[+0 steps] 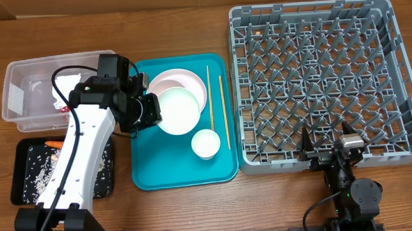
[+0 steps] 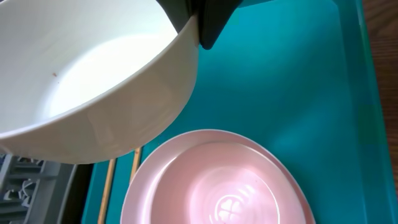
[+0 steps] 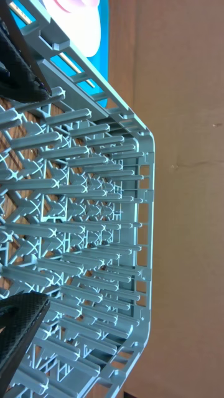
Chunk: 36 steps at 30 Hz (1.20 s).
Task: Sort waste into correct bins and load items into the dishwasher
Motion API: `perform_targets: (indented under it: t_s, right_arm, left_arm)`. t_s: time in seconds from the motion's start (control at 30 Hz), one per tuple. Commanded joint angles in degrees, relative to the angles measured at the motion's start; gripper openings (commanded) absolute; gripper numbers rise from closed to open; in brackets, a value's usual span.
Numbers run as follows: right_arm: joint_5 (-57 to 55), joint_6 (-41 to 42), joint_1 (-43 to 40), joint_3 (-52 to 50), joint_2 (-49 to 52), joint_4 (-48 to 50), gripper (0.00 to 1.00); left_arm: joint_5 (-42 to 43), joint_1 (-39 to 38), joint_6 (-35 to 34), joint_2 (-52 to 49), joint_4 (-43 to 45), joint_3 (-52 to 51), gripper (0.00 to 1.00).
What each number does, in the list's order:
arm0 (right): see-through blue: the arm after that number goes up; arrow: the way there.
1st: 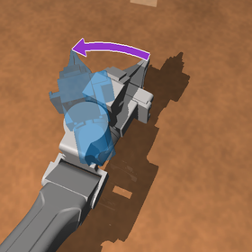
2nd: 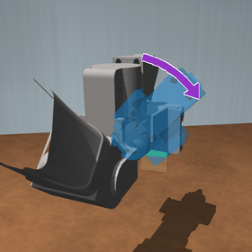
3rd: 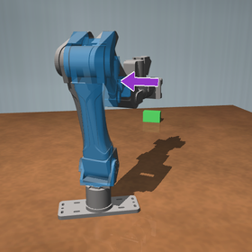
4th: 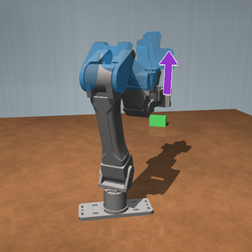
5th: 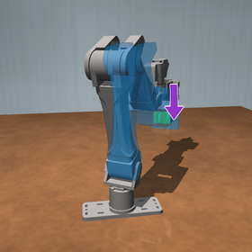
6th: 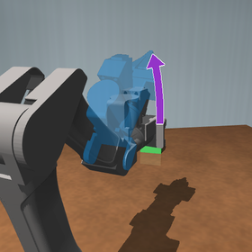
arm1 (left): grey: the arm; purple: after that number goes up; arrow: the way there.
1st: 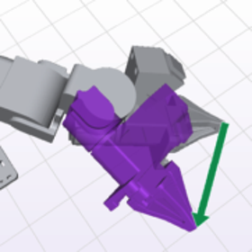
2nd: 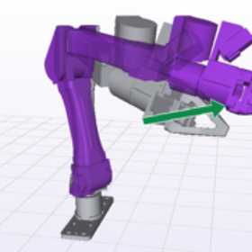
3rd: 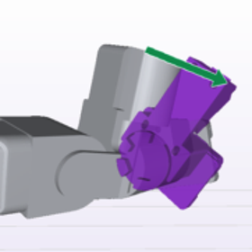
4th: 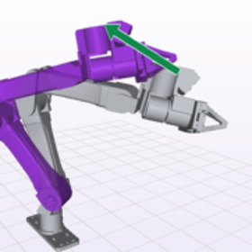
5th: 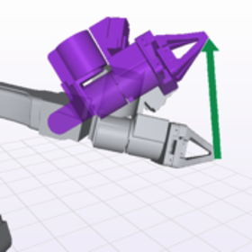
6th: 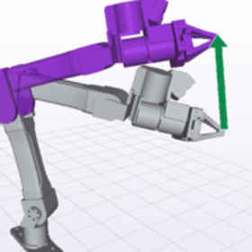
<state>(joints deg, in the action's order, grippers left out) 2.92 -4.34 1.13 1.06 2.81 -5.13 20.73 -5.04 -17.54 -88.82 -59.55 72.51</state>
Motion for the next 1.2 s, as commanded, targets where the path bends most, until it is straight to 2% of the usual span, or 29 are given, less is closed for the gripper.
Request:
perform_targets:
  t_s: [0.0,0.2,0.3,0.4,0.63,0.83,1.07,1.17]
  right_arm:
    - [0.0,-0.6,0.0,-0.6,-0.2,0.5,1.0]
    - [1.3,0.1,0.0,-0.6,-0.2,0.6,1.0]
    - [5.7,0.8,0.0,-0.6,-0.2,1.0,1.0]
    - [11.1,4.8,0.0,-0.6,-0.2,3.2,1.0]
    - [11.4,14.8,0.0,5.4,1.3,-0.3,1.0]
    - [13.6,16.8,0.0,24.5,11.9,-8.5,1.0]
    - [19.2,16.4,0.0,53.9,35.8,-28.3,1.0]
    - [26.5,16.7,0.0,63.6,45.9,-31.6,1.0]
  left_arm:
    - [2.0,0.0,1.3,0.9,-0.4,1.1,0.04]
    - [2.3,0.0,1.2,0.9,-0.5,1.1,0.04]
    - [2.3,0.0,1.2,0.9,-0.3,1.1,0.04]
    - [2.3,0.0,1.3,0.9,-0.3,1.1,0.04]
    - [2.3,0.0,1.2,0.9,0.0,1.1,0.04]
    - [2.3,0.0,0.7,0.9,1.1,1.1,0.04]
    - [3.8,0.0,-1.4,0.9,2.7,1.1,0.04]
    - [4.8,0.0,-2.1,0.9,3.8,1.1,0.04]
